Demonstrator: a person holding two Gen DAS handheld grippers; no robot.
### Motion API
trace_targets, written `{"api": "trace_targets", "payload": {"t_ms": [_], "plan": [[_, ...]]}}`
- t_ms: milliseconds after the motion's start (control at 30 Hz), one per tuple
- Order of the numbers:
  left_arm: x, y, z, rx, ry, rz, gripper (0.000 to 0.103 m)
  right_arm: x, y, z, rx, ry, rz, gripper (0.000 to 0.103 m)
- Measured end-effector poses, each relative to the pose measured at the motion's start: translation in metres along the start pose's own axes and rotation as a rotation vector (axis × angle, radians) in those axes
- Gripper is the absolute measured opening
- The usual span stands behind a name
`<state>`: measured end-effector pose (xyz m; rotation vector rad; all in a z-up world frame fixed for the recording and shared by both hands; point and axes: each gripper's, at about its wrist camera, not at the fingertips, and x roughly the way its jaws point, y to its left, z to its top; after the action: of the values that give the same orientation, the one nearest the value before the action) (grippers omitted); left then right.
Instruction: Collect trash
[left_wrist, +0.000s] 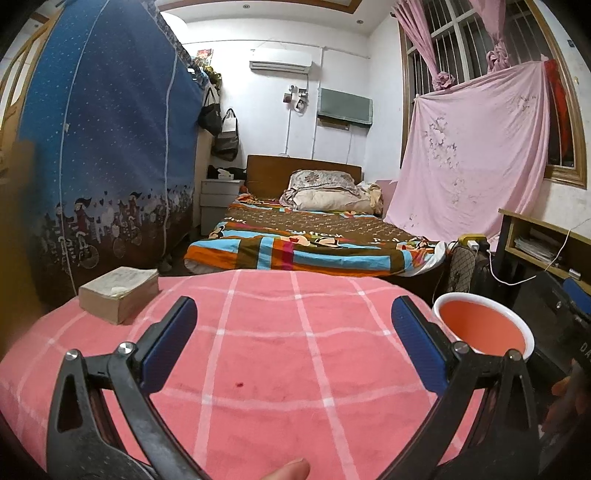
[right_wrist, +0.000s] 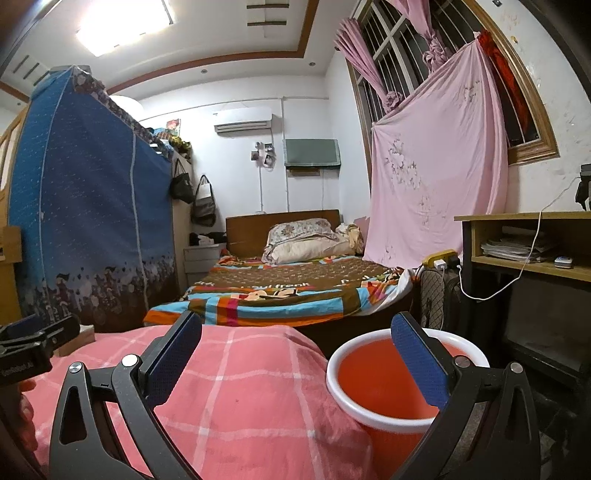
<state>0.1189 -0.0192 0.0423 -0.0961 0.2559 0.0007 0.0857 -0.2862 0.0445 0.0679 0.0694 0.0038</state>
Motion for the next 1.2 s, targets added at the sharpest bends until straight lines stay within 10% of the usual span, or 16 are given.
{"api": "trace_targets", "payload": {"t_ms": [1200], "plan": [[-0.048, 0.041, -0.044, 0.027, -0.012, 0.063, 0.088, -0.038, 0.043, -0.042, -0.065, 0.057, 0.095, 0.103]]}}
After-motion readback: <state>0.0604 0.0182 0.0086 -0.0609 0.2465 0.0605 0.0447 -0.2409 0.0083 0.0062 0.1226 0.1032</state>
